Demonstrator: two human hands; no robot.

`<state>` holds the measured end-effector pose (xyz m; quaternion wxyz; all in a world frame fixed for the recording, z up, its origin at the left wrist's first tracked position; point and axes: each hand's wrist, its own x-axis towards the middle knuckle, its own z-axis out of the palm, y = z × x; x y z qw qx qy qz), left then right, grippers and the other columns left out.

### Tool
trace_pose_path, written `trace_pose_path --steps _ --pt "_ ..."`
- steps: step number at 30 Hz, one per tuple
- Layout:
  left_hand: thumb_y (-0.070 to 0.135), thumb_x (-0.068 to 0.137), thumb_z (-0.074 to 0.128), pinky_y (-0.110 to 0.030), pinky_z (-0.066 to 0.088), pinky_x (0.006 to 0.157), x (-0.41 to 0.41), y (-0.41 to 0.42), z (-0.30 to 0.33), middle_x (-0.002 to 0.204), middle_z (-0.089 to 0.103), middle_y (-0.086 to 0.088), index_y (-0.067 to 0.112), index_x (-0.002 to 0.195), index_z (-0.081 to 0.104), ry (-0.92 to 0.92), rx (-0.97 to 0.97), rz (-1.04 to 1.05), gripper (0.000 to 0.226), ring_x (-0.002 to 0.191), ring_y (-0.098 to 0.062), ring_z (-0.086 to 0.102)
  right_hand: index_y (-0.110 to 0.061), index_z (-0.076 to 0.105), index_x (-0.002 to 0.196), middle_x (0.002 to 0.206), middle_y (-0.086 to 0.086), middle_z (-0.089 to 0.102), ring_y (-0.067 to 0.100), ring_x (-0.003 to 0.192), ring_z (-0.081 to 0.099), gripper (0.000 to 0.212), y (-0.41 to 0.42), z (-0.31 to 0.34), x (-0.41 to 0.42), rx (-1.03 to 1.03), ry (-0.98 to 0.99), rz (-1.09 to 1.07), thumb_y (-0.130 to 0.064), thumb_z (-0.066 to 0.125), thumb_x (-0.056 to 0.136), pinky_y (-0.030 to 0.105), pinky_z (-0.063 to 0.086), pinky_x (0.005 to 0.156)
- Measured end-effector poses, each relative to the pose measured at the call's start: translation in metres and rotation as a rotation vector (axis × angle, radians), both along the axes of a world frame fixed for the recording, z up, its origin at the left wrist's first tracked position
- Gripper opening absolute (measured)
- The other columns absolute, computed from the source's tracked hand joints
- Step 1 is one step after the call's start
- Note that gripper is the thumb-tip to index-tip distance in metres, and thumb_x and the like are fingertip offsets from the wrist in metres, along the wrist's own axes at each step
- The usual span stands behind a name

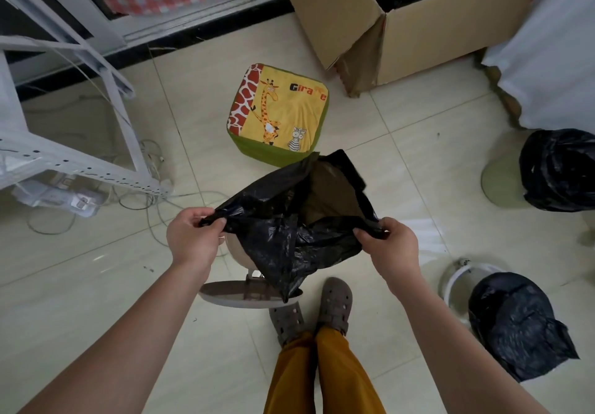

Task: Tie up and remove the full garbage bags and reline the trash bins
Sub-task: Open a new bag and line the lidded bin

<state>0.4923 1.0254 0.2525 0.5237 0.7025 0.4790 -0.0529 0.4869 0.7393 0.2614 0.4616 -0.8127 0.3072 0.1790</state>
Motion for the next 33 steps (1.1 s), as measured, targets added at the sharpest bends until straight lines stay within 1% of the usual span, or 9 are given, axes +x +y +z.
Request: trace_pose_path --steps 3,5,7,10,14,17,26,30,33 --pt "-0.002 0.088 0.065 -0.016 0.051 0.049 -0.003 0.003 -0.001 0.088 0.061 -0.011 0.013 0.113 0.060 0.035 -0.003 -0.008 0.029 0.057 -0.018 0.060 -0.015 0.055 0.095 0.082 0.011 0.062 0.025 0.068 0.063 0.023 0.003 0.001 0.000 0.090 0.032 -0.011 -0.002 0.070 0.085 0.034 0.058 0.060" --pt "0.004 0.091 0.062 -0.019 0.050 0.047 -0.004 0.004 -0.003 0.070 0.061 -0.009 0.006 0.096 0.065 0.083 0.051 -0.007 0.006 0.050 -0.017 0.058 -0.019 0.056 0.108 0.088 0.012 0.061 0.025 0.075 0.064 0.030 0.008 0.001 0.001 0.146 0.058 0.006 0.000 0.067 0.087 0.024 0.058 0.058" --pt "0.012 0.091 0.063 -0.026 0.050 0.050 -0.005 0.007 -0.004 0.057 0.057 -0.011 0.005 0.078 0.064 0.112 0.146 0.002 0.015 0.045 -0.021 0.057 -0.011 0.064 0.093 0.083 0.010 0.061 0.021 0.069 0.063 0.007 0.010 -0.002 0.004 0.152 0.075 0.029 -0.004 0.065 0.090 0.014 0.052 0.050" --pt "0.020 0.089 0.065 -0.032 0.046 0.052 -0.004 0.011 -0.003 0.065 0.060 -0.017 0.006 0.069 0.057 0.117 0.267 0.031 0.025 0.057 -0.033 0.060 -0.010 0.060 0.069 0.067 0.005 0.059 0.017 0.055 0.065 0.023 0.015 -0.008 0.010 0.124 0.123 0.102 -0.012 0.064 0.092 0.015 0.048 0.046" --pt "0.019 0.089 0.060 -0.024 0.042 0.042 -0.001 0.015 -0.001 0.066 0.061 -0.014 0.012 0.067 0.047 0.141 0.304 0.102 0.027 0.055 -0.032 0.065 0.000 0.060 0.083 0.073 0.006 0.061 0.020 0.058 0.069 0.020 0.030 -0.016 0.025 0.192 0.220 0.138 -0.016 0.062 0.094 0.038 0.059 0.070" --pt "0.009 0.091 0.057 -0.021 0.045 0.035 0.006 0.016 -0.001 0.077 0.062 -0.015 0.012 0.068 0.044 0.103 0.197 0.205 0.026 0.050 -0.025 0.064 -0.001 0.056 0.081 0.073 0.006 0.061 0.015 0.058 0.070 0.018 0.041 -0.025 0.039 0.245 0.197 0.099 -0.013 0.060 0.094 0.035 0.059 0.072" --pt "-0.010 0.084 0.050 -0.036 0.056 0.079 0.012 0.021 -0.024 0.088 0.060 -0.008 0.017 0.094 0.052 -0.061 0.082 0.164 0.029 0.086 -0.027 0.063 -0.006 0.051 0.072 0.073 0.007 0.061 0.021 0.077 0.071 0.024 0.060 -0.050 0.059 0.274 0.041 0.057 -0.010 0.061 0.093 0.027 0.058 0.073" --pt "-0.004 0.080 0.050 -0.024 0.039 0.049 -0.011 0.016 -0.042 0.064 0.053 -0.002 0.017 0.068 0.054 0.106 0.147 0.011 0.024 0.060 -0.019 0.048 -0.003 0.055 0.076 0.076 0.010 0.061 0.027 0.080 0.070 0.017 0.053 -0.067 0.045 0.245 0.120 0.105 -0.005 0.061 0.092 0.038 0.059 0.081" --pt "-0.002 0.077 0.054 -0.026 0.035 0.051 -0.034 0.014 -0.056 0.057 0.051 -0.006 0.006 0.063 0.055 0.341 0.099 -0.061 0.016 0.056 -0.027 0.048 -0.002 0.056 0.074 0.076 0.012 0.061 0.036 0.087 0.070 0.018 0.045 -0.082 0.030 0.214 0.264 0.157 -0.004 0.062 0.091 0.047 0.058 0.085"
